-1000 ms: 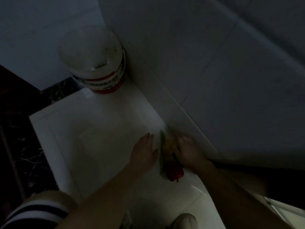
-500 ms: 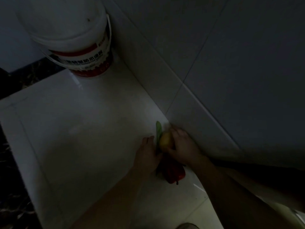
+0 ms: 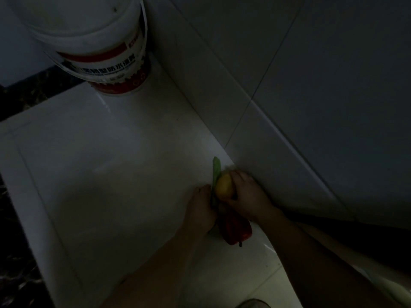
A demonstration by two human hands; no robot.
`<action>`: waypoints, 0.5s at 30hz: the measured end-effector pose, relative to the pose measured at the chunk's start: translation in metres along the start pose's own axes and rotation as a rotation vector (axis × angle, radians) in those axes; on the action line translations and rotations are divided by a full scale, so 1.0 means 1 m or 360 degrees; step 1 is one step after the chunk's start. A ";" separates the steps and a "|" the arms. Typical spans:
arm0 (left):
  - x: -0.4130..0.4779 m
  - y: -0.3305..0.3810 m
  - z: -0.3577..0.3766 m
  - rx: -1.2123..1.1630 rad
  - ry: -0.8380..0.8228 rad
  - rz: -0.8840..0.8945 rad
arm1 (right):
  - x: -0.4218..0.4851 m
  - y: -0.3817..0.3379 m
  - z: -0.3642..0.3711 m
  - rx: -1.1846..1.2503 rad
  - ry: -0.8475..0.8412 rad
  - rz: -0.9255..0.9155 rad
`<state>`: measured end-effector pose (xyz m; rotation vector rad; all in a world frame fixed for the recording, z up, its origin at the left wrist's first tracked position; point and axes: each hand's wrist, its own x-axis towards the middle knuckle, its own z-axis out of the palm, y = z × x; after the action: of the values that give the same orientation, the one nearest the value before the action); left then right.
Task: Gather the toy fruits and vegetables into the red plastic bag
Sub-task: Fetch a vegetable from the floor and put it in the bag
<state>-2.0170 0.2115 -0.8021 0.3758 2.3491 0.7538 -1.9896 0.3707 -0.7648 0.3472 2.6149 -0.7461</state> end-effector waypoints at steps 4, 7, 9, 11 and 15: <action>-0.001 0.000 -0.004 -0.0193 0.0052 -0.0081 | -0.001 -0.005 -0.002 0.0001 0.0046 0.0003; -0.004 0.004 -0.013 -0.0419 0.0140 -0.0073 | -0.002 -0.010 -0.006 0.0038 0.0095 0.0012; -0.007 0.007 -0.021 -0.0479 0.0211 -0.0061 | -0.003 -0.016 -0.011 0.0088 0.0142 0.0021; -0.008 0.010 -0.029 -0.0523 0.0312 -0.0044 | -0.002 -0.023 -0.017 0.0123 0.0188 0.0024; -0.012 0.021 -0.052 -0.0573 0.0500 -0.0056 | -0.002 -0.042 -0.035 0.0180 0.0296 -0.0015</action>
<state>-2.0405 0.2012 -0.7502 0.0613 2.4262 1.2694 -2.0129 0.3543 -0.7179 0.4573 2.7547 -0.9073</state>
